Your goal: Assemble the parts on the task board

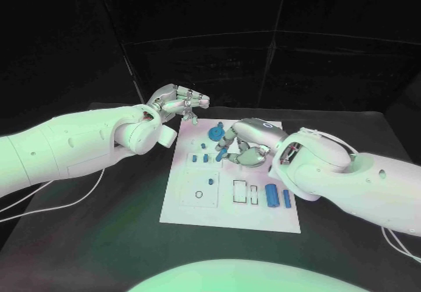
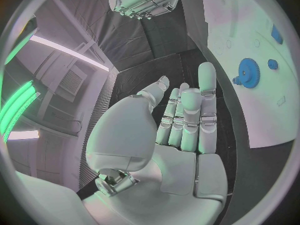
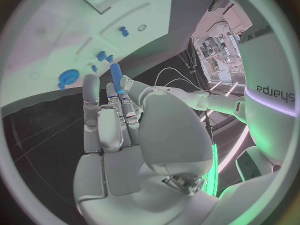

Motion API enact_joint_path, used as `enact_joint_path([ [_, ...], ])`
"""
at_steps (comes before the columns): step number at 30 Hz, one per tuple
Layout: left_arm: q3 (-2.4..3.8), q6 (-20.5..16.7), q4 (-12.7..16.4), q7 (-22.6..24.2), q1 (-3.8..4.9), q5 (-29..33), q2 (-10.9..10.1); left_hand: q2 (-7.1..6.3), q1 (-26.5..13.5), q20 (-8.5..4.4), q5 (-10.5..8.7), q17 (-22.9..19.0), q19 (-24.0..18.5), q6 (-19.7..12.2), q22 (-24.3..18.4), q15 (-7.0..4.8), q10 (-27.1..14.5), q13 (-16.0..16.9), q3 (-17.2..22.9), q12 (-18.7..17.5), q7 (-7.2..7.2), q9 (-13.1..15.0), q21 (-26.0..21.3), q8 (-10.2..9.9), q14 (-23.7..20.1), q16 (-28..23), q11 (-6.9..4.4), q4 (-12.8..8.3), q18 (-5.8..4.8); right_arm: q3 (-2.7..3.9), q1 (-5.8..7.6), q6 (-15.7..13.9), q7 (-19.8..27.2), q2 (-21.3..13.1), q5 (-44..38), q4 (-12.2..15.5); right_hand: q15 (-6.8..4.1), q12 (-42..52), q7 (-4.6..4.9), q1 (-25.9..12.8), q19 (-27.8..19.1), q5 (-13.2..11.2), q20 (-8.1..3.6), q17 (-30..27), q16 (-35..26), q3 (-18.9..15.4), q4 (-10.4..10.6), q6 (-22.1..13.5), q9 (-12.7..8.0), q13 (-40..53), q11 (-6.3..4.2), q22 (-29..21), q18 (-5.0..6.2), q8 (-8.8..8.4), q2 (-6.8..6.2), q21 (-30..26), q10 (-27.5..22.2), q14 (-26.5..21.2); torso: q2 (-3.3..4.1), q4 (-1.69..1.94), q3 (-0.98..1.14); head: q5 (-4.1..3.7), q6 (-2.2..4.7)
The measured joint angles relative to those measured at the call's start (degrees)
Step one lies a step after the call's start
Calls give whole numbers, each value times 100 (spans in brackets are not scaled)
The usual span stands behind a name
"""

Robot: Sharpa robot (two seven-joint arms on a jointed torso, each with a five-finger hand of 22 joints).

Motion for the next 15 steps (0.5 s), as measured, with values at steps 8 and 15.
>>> enact_joint_path([
  [8, 0, 0, -40, 3, 0, 0, 70, 0, 0, 0, 0, 0, 0, 0, 1, 0, 0, 0, 0, 0, 0, 0, 0, 0, 0, 0, 0, 0, 0, -147, -120, 92, 188, 694, 70, -211, 0, -33, 0, -1, 0, 0, 0, -16, 0, 21, -21, 0, -3, 3, 0, 5, 1, 0, -1, 22, 0, 0, 4, 16, -2, 105, -55],
  [15, 1, -1, -68, 5, 3, 0, 105, 0, 0, 0, 0, 1, 0, 0, 1, 0, 0, 4, 0, 0, 0, 0, 0, 0, 0, 0, 0, 0, 0, -287, -299, 366, 241, 1025, -37, -462, 0, -44, 0, -2, 0, 29, 0, -48, 0, 39, -3, 0, -5, 7, 0, 10, 0, -22, -2, 22, 0, 0, 4, 9, -2, 226, -125],
])
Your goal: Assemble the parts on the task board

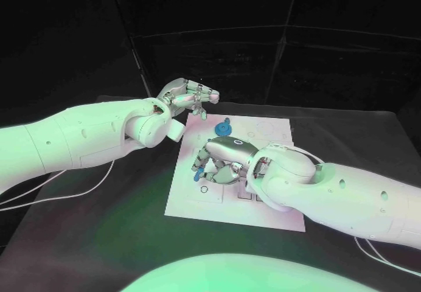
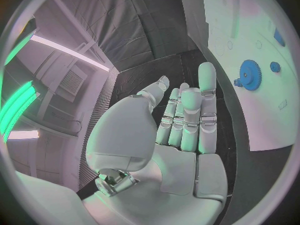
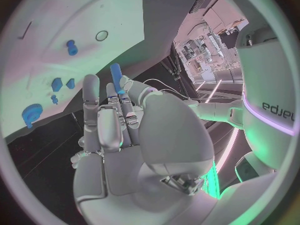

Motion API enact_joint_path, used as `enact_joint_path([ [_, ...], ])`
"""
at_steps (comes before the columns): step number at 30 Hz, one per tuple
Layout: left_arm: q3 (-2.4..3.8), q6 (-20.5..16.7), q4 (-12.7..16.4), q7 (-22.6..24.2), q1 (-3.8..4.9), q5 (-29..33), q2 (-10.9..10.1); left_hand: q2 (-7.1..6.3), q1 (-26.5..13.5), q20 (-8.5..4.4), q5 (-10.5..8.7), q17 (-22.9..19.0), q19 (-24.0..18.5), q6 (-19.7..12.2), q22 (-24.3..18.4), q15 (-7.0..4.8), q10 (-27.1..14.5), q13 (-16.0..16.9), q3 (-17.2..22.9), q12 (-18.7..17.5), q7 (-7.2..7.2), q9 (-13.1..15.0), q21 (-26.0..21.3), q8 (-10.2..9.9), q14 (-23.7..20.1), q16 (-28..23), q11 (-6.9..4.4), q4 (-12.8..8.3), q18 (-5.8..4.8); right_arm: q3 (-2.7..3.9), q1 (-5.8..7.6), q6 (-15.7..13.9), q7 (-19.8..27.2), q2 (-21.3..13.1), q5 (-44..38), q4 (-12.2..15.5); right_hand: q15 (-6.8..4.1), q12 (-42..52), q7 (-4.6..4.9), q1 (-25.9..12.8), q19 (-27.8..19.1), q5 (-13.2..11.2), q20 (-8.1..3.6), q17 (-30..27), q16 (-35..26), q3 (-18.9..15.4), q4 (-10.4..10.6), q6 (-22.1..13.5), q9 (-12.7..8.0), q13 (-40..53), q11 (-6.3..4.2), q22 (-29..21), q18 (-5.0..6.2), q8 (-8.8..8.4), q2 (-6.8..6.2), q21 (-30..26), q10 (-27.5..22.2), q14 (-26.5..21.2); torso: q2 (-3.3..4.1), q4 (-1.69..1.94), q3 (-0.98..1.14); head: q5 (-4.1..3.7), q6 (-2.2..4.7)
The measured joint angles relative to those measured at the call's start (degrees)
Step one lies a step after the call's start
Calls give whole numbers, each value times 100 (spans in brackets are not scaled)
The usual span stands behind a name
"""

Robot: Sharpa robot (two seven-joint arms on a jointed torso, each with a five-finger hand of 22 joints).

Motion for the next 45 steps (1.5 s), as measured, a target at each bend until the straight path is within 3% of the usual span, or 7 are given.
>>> enact_joint_path([
  [13, 1, 0, -28, 1, 2, 0, 28, 8, 8, 0, 0, -5, 0, 0, -1, 0, -2, 0, 0, 24, 0, 0, 0, 0, 0, 0, 2, 0, 0, -39, -108, 409, -55, 182, -362, -311, 0, -29, 0, -16, -20, 0, -20, 0, 0, 22, -11, 0, 0, -1, 0, 11, 1, 0, -16, 21, 0, 0, -7, 1, 4, 68, -53],
  [27, 1, 2, -68, 0, 2, 0, 49, 20, 20, 0, 0, -9, 0, 0, -5, 0, -21, -1, 0, 27, 0, 0, 0, 0, 0, 0, 21, 0, 0, -45, -125, 658, -93, 185, -490, -327, 0, -8, 0, -31, -20, -6, -20, 9, 0, 21, -11, 0, 1, 3, 0, 10, 0, 0, -31, 22, 0, 0, -9, -5, 7, 60, -72],
  [45, 1, 10, -77, -3, 2, 0, 49, 20, 20, 0, 0, -8, 0, 0, -4, 0, -21, -1, 0, 26, 0, 0, 0, 0, 0, 0, 21, 0, 0, -37, -117, 771, -117, 165, -590, -339, 0, -8, 0, -61, -41, 19, 2, 14, 0, 19, -10, 0, 1, 21, 1, 15, 0, 0, -60, 21, 1, 0, -8, -3, 2, 63, -87],
])
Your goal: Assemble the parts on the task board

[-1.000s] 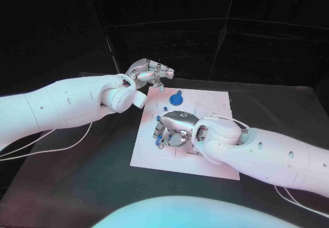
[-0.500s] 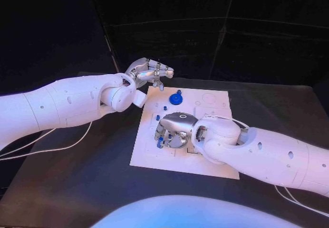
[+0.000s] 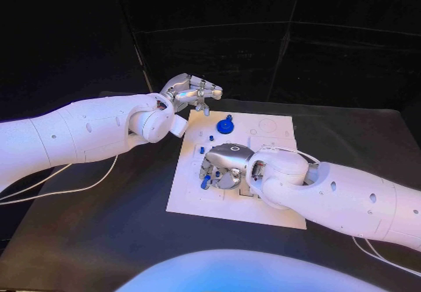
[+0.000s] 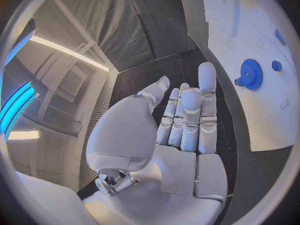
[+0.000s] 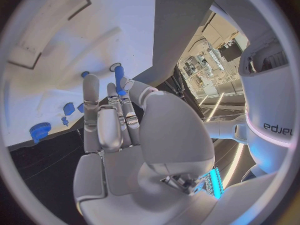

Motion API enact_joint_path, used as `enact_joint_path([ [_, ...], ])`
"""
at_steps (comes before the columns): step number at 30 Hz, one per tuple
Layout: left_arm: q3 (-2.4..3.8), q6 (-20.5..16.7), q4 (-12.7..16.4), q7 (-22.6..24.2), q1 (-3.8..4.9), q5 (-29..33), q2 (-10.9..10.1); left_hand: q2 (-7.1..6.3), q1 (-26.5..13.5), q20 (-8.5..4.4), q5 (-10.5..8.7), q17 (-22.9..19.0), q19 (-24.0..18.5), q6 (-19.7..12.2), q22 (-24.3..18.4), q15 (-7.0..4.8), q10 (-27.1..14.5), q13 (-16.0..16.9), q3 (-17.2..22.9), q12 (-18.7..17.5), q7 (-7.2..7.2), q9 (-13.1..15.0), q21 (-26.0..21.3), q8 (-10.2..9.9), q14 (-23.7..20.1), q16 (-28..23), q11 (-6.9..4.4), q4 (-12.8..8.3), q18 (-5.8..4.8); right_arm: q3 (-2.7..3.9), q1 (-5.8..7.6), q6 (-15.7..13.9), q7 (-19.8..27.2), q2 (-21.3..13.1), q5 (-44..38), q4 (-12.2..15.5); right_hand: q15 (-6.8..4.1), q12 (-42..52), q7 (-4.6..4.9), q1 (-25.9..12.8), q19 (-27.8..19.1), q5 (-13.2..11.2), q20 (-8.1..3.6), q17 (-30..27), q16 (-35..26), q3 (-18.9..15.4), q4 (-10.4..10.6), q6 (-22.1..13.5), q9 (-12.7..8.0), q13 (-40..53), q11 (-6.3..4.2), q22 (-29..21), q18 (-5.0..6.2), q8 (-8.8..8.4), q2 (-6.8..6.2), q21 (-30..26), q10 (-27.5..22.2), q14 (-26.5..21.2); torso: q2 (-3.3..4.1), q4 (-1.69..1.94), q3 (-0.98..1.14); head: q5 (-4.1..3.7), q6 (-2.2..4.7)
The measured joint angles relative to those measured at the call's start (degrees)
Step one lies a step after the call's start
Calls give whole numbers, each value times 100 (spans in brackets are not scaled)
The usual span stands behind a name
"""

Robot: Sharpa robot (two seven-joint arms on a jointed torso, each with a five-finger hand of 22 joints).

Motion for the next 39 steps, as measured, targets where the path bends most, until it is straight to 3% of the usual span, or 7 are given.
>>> enact_joint_path([
  [20, 0, 15, -1, -4, 0, 0, -2, 0, 0, 0, 0, -9, 0, 0, -7, 0, -21, 0, 0, 0, 0, 0, 0, 0, 0, 0, -22, 0, 0, -12, -62, -108, -105, -129, -197, 159, 0, -2, 20, -55, 0, 0, 0, 28, 0, -4, 3, 20, 0, 0, 18, 4, 0, 0, 9, 0, 21, 0, 1, 0, 4, -3, -15],
  [39, 0, 31, 5, -14, -1, 0, -8, 0, 0, 0, 0, -8, 0, 0, -6, 0, -21, 4, 0, -1, 0, 0, 0, 0, 0, 0, -21, 0, 0, -13, -66, -205, -338, -183, -352, 253, 0, -9, -2, -62, 0, 63, 0, 40, 0, 35, -2, 38, -4, -4, -53, 8, 0, -6, 0, 23, 92, 0, -1, 1, -1, 0, -23],
])
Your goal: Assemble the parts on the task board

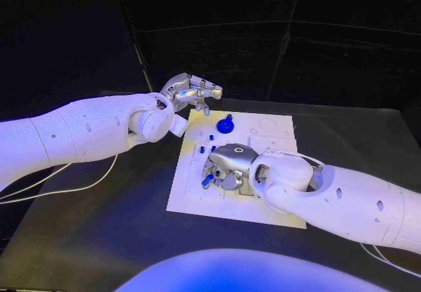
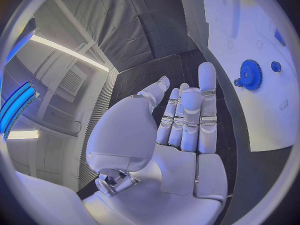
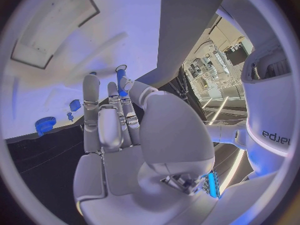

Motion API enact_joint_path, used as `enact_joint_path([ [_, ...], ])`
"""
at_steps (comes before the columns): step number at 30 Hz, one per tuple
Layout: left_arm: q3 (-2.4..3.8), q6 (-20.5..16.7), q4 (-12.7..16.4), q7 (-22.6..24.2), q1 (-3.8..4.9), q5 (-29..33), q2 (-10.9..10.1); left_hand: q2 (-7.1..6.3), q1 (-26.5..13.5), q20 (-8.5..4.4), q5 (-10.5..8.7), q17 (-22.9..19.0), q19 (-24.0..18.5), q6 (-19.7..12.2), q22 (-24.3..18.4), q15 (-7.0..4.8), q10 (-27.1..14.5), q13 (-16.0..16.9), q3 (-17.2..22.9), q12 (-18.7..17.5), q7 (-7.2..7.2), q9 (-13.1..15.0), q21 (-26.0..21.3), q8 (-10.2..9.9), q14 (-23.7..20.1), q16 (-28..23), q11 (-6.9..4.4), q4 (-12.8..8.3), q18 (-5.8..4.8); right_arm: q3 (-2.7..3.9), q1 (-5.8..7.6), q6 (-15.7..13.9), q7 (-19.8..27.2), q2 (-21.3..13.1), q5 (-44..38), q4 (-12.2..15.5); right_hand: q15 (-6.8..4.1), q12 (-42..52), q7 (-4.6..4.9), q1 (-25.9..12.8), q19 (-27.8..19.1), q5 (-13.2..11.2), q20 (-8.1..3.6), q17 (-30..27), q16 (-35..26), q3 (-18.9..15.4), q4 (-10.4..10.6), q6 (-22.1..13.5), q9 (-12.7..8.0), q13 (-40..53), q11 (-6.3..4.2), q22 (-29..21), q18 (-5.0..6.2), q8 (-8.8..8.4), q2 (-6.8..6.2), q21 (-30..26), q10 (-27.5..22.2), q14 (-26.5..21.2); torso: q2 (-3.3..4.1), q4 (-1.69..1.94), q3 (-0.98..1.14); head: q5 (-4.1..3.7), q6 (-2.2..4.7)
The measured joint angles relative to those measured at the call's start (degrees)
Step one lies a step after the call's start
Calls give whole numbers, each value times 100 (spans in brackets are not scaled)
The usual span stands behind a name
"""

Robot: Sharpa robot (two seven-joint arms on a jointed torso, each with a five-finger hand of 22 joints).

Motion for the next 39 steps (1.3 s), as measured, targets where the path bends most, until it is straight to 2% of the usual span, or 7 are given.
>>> enact_joint_path([
  [18, 0, 11, 0, -13, 0, 0, -2, 0, 0, 0, 0, 0, 0, 0, 1, 0, 0, -1, 0, -3, 0, 0, 0, 0, 0, 0, 0, 0, 0, 1, 0, 217, -29, -5, -20, 89, 0, 0, -7, -23, 0, 0, 0, -2, 0, 0, 0, -9, 3, 0, -21, 4, 0, -21, 23, 0, 21, 0, 0, 0, 1, 8, -21],
  [32, 0, 18, 0, -24, 0, 0, -3, 0, 0, 0, 0, 1, 0, 0, 2, 0, 0, -1, 0, -3, 0, 0, 0, 0, 0, 0, 0, 0, 0, 1, 1, 253, -107, 67, -75, 79, 0, 1, -12, -34, 0, -1, 0, -2, 0, -1, -1, 31, 5, 0, -20, 4, 0, -23, 35, 0, 20, 0, 1, 1, 1, 16, -30],
  [37, 0, 18, 5, -28, 0, 0, -6, 0, 0, 0, 0, 1, 0, 0, 1, 0, 0, -1, 0, -3, 0, 0, 0, 0, 0, 0, 0, 0, 0, 1, 1, 253, -146, 145, -133, 33, 0, -59, 13, -152, -27, 61, 0, -31, 0, -37, 35, 5, 6, -4, -17, 4, -1, -54, -40, 0, 17, 0, 1, 1, -1, 10, -25],
  [39, 0, 19, 6, -29, 1, 0, -7, 0, 0, 0, 0, 1, 0, 0, 1, 0, 0, -1, 0, -3, 0, 0, 0, 0, 0, 0, 0, 0, 0, 1, 1, 250, -152, 178, -148, 16, 0, -143, 57, -250, -44, 151, 17, -45, 0, -76, 75, -115, -1, -17, 53, -3, 0, -103, -71, 0, -101, 0, 1, 2, -4, 9, -24],
])
